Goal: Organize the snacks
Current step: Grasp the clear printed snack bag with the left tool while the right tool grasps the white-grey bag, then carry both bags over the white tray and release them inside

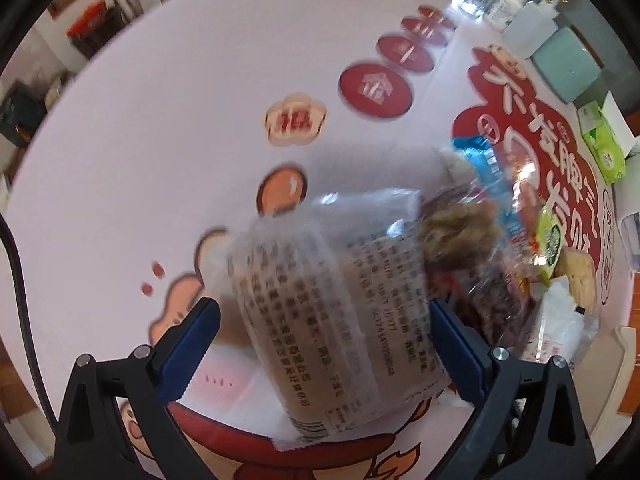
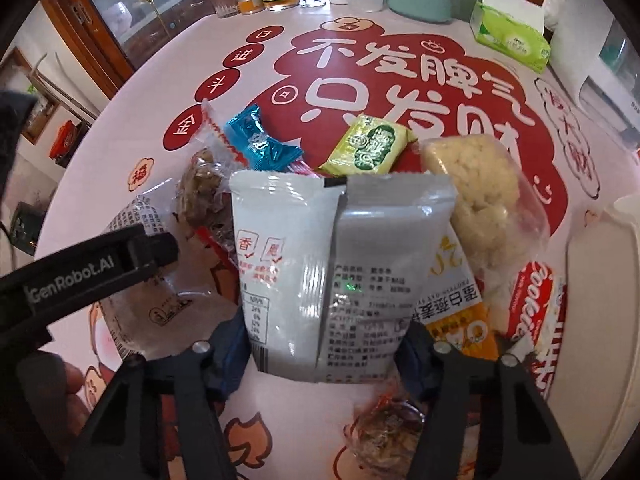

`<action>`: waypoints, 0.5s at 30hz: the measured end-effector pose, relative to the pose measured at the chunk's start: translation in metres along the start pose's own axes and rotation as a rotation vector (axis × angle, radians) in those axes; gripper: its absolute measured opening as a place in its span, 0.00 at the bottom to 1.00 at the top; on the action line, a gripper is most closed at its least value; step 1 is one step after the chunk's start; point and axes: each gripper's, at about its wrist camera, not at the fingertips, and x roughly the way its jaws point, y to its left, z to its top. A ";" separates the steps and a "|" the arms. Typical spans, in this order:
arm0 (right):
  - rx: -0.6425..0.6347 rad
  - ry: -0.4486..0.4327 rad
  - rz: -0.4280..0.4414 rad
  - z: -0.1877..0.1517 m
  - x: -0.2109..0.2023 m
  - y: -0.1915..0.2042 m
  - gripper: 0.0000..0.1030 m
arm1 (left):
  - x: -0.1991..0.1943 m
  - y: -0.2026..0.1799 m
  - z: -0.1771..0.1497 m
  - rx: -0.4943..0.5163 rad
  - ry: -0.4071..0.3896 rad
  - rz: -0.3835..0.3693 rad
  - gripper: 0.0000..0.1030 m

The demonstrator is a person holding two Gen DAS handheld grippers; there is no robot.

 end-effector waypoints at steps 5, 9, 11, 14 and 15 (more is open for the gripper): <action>-0.017 -0.005 0.004 -0.003 -0.003 0.004 0.52 | 0.002 0.002 -0.007 0.041 -0.012 0.009 0.99; -0.026 0.008 0.022 -0.010 -0.005 0.008 0.49 | -0.007 0.002 -0.017 0.113 -0.049 -0.020 0.82; -0.028 0.013 0.030 -0.014 -0.008 0.009 0.49 | -0.012 0.004 -0.021 0.157 -0.054 -0.030 0.77; -0.042 0.010 0.045 -0.023 -0.016 0.013 0.49 | -0.021 0.010 -0.031 0.230 -0.091 -0.031 0.68; -0.047 0.006 0.050 -0.026 -0.020 0.014 0.48 | -0.024 0.011 -0.034 0.250 -0.101 -0.024 0.66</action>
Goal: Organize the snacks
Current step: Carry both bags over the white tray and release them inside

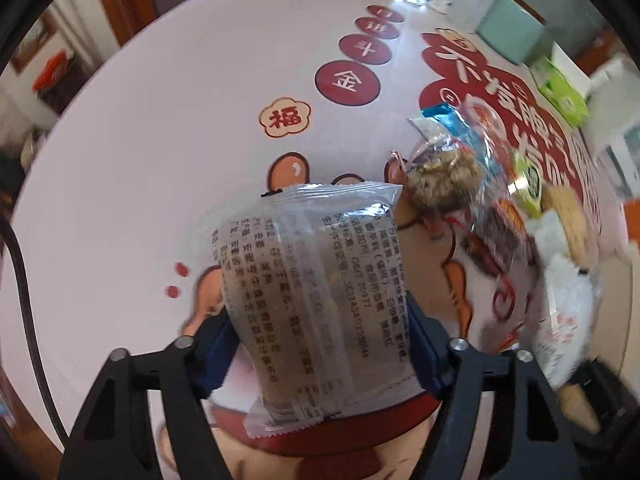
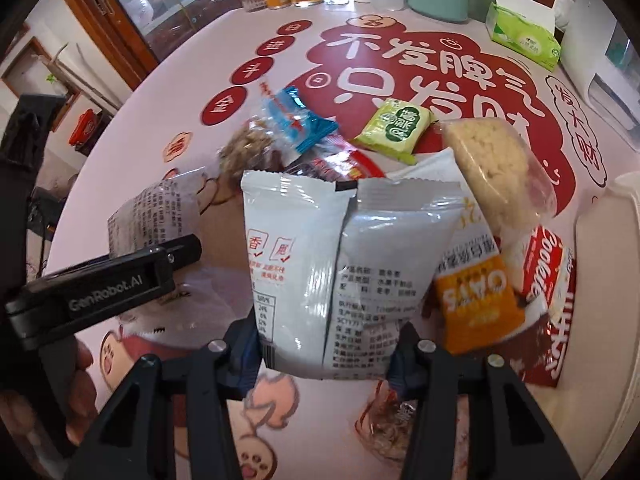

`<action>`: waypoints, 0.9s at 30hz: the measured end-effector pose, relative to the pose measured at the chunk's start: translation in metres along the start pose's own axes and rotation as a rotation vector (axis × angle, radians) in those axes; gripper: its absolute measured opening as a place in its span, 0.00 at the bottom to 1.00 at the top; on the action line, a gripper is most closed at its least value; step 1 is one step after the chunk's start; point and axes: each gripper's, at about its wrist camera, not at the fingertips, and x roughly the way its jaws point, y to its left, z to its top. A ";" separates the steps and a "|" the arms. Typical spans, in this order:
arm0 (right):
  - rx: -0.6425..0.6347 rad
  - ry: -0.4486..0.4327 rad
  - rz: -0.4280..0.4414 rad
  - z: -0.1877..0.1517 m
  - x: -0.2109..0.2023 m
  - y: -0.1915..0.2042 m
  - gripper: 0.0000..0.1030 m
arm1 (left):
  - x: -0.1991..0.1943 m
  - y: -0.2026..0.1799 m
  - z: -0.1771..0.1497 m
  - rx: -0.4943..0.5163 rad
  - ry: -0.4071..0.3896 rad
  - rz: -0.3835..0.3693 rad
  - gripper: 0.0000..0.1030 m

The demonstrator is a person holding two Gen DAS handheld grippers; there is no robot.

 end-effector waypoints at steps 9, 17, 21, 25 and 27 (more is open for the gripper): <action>-0.007 -0.069 0.046 -0.032 -0.050 0.002 0.48 | -0.051 0.007 -0.043 0.153 -0.064 0.016 0.60; 0.040 -0.162 0.118 -0.063 -0.109 -0.009 0.48 | -0.132 -0.040 -0.066 0.301 -0.242 -0.059 0.60; 0.074 -0.215 0.130 -0.082 -0.143 -0.025 0.48 | -0.165 -0.086 -0.078 0.376 -0.298 -0.143 0.60; 0.106 -0.274 0.110 -0.103 -0.180 -0.053 0.48 | -0.186 -0.131 -0.095 0.447 -0.313 -0.216 0.60; 0.131 -0.309 0.087 -0.115 -0.199 -0.072 0.48 | -0.193 -0.156 -0.106 0.487 -0.316 -0.247 0.60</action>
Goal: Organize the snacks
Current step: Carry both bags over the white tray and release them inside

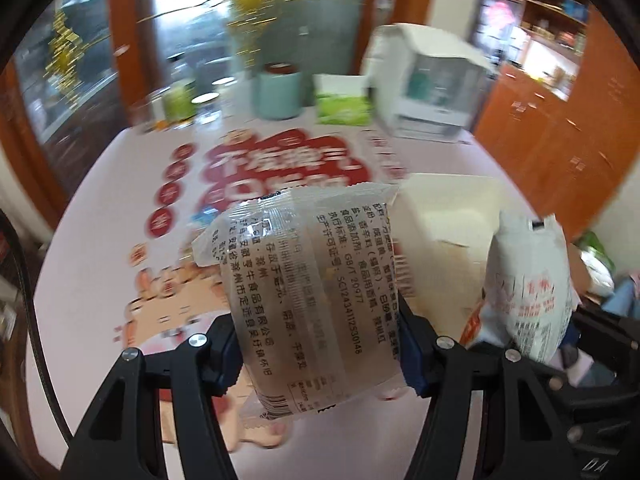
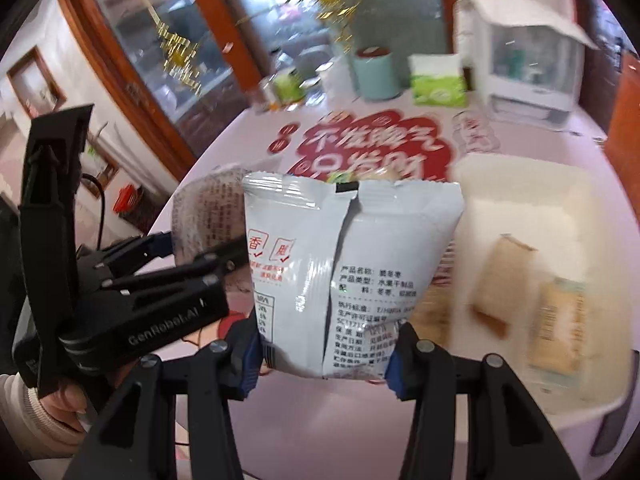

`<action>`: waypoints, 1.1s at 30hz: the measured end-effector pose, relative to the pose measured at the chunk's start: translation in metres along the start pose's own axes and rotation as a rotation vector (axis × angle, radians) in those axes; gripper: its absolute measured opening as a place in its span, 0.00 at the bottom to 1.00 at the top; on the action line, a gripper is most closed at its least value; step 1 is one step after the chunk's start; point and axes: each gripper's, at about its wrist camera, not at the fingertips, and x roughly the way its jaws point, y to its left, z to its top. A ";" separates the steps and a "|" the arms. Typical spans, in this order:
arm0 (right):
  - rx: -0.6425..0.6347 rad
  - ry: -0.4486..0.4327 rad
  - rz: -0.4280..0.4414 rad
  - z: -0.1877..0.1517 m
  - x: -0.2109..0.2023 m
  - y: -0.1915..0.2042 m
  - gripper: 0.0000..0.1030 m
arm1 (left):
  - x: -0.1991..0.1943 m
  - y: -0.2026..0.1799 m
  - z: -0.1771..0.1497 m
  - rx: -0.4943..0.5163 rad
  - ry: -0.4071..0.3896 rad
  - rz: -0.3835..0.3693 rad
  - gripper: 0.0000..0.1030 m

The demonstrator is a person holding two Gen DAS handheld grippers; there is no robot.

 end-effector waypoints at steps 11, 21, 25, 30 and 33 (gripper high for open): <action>0.171 -0.157 -0.103 -0.013 -0.102 -0.115 0.48 | 0.018 -0.138 -0.003 0.148 0.036 -0.110 0.61; 0.166 -0.118 -0.127 -0.008 -0.104 -0.175 0.48 | 0.033 -0.186 0.006 0.135 0.046 -0.091 0.61; 0.147 -0.109 -0.138 0.012 -0.095 -0.187 0.49 | 0.041 -0.195 0.009 0.142 0.065 -0.061 0.62; 0.104 -0.110 -0.163 0.039 -0.079 -0.195 0.49 | 0.046 -0.199 0.014 0.159 0.074 -0.023 0.63; 0.084 -0.089 -0.174 0.052 -0.064 -0.198 0.51 | 0.050 -0.198 0.018 0.150 0.084 -0.007 0.71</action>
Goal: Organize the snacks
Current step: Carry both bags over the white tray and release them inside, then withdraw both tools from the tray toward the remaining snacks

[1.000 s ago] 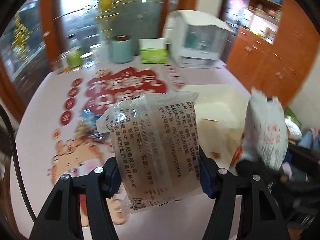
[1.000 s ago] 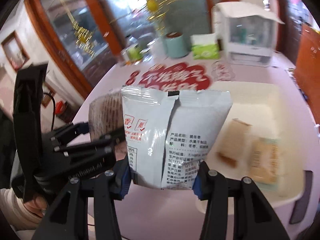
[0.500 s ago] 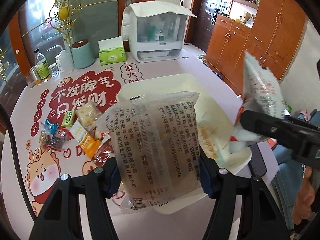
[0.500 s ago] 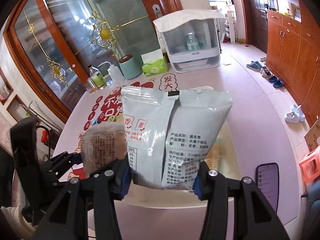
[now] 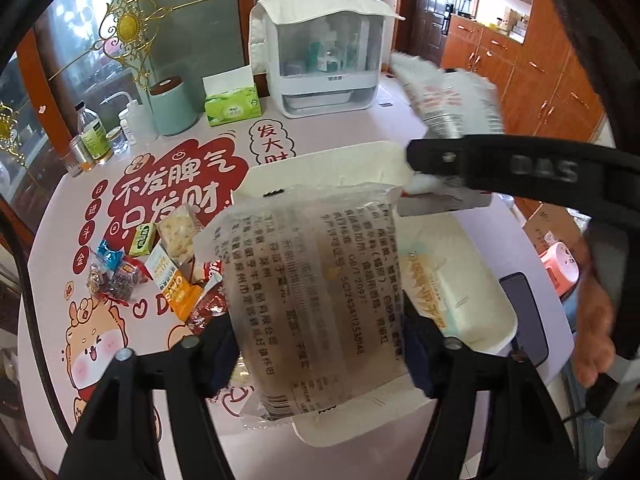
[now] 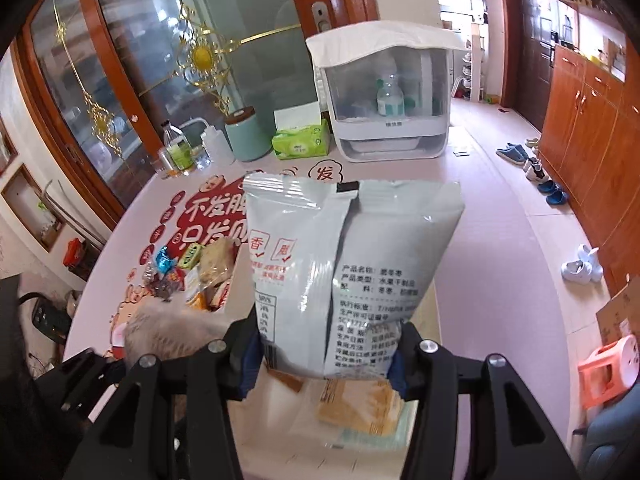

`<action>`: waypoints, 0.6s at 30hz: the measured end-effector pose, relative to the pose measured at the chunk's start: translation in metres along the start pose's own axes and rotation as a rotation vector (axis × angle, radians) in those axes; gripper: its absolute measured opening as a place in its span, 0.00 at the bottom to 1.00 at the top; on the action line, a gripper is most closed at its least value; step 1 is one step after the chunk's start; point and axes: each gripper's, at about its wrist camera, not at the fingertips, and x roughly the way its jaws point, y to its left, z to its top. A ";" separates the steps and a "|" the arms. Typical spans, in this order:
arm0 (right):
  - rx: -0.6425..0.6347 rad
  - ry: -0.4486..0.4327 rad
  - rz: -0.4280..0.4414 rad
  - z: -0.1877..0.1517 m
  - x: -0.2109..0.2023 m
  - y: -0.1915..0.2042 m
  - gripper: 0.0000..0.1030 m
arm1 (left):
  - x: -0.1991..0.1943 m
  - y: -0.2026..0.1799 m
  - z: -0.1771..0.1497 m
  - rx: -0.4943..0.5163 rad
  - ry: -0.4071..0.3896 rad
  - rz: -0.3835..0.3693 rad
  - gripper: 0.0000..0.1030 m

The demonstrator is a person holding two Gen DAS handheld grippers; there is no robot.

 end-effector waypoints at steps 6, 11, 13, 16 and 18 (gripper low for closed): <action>-0.003 0.074 0.030 0.006 0.038 0.002 0.57 | -0.002 0.008 0.003 -0.032 -0.005 0.004 0.88; -0.004 0.092 0.053 -0.003 0.045 0.009 0.62 | -0.006 0.015 0.001 -0.047 -0.025 0.030 0.89; -0.009 0.101 0.054 -0.007 0.044 0.012 0.62 | -0.008 0.018 -0.001 -0.057 -0.028 0.030 0.89; -0.009 0.102 0.053 -0.012 0.043 0.015 0.62 | -0.010 0.020 -0.004 -0.058 -0.031 0.033 0.89; -0.004 0.092 0.052 -0.014 0.041 0.017 0.62 | -0.011 0.021 -0.006 -0.054 -0.031 0.036 0.89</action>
